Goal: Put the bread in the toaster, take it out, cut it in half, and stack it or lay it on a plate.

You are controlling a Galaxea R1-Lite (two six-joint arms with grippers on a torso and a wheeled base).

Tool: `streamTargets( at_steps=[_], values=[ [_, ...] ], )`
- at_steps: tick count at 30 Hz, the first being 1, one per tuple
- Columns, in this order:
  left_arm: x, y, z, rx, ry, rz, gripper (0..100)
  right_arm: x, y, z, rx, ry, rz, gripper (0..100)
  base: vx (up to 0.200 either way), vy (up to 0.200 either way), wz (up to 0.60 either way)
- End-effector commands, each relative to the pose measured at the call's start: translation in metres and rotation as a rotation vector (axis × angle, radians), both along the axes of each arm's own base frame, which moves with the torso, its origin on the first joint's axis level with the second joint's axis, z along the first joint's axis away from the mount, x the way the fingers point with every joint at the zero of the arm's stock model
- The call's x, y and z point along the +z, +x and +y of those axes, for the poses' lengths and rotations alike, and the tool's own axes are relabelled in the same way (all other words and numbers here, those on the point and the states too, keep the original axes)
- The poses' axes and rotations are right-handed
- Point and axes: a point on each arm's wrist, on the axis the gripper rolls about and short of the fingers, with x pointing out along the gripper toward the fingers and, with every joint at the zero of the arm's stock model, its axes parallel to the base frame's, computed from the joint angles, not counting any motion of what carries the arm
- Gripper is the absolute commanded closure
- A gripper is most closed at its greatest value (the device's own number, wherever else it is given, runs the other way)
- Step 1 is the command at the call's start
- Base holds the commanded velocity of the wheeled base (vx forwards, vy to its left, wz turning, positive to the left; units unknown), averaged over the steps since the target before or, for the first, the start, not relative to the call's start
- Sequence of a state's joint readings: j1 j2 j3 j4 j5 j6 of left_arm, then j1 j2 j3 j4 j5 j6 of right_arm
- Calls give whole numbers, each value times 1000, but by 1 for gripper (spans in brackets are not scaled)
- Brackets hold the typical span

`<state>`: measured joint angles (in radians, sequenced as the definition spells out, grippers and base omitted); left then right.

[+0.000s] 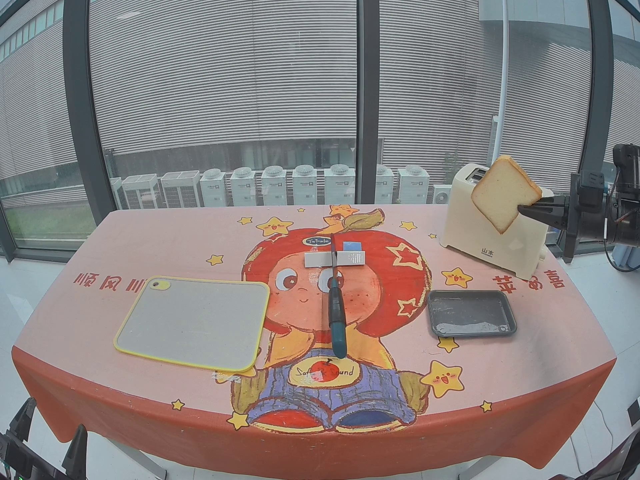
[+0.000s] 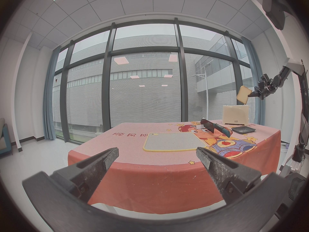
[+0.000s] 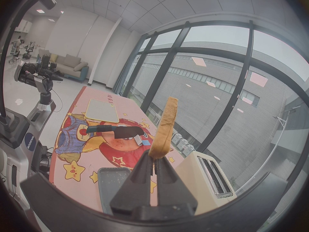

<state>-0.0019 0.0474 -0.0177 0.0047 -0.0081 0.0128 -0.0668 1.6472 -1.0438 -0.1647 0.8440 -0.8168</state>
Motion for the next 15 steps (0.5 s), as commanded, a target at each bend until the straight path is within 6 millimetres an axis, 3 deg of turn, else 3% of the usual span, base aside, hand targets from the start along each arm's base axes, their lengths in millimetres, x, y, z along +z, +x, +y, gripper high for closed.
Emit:
streamTargets(
  at_steps=[1,15],
  values=[
    [-5,1,0,1,0,19,0,3,2,-2,-6,1,-8,100,0,0,0],
    [-5,1,0,2,0,18,0,13,1,-15,-45,55,4,100,0,-200,0]
  ],
)
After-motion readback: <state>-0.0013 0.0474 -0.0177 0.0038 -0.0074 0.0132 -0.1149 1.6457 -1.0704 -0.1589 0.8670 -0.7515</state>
